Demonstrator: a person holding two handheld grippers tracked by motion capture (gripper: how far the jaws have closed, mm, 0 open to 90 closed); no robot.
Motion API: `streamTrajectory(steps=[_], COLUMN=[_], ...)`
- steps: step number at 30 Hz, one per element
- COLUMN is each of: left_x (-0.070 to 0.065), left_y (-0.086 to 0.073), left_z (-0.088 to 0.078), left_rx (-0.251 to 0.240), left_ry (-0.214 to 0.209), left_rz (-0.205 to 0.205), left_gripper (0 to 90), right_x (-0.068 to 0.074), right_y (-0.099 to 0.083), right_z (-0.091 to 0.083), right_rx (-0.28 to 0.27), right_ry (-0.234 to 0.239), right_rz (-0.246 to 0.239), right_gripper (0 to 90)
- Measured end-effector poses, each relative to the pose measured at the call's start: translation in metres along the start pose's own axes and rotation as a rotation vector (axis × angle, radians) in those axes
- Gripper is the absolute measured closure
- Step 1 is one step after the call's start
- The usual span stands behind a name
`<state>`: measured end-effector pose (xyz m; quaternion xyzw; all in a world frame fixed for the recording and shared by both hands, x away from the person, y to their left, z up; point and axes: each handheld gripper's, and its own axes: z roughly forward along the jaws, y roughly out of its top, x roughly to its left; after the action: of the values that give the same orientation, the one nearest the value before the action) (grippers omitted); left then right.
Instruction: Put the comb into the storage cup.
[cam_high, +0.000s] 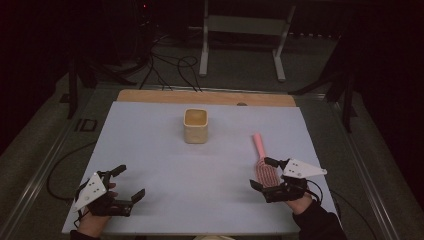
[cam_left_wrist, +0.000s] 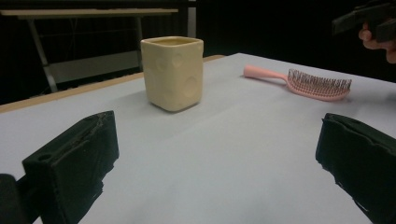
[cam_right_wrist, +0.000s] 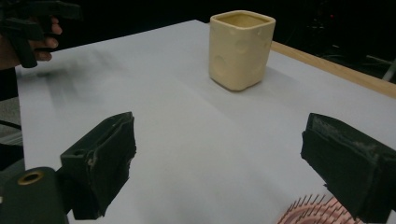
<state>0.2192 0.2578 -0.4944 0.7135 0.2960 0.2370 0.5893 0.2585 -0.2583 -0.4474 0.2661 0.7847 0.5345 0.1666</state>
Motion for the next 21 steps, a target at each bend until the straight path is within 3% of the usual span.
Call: streamTrajectory(steps=[11,21], left_x=[0.0,0.001], left_y=[0.0,0.0], left_z=[0.0,0.0], left_rx=[0.004,-0.001], left_ry=[-0.002,0.002], left_rz=[0.002,0.0], left_gripper=[0.6,0.6], right_x=[-0.011,-0.03], right_y=[0.012,0.027], right_z=[0.008,0.014], right_rx=[0.039,0.067], right_ry=[0.011,0.026], right_rz=[-0.017,-0.019], right_gripper=[9.6,9.6])
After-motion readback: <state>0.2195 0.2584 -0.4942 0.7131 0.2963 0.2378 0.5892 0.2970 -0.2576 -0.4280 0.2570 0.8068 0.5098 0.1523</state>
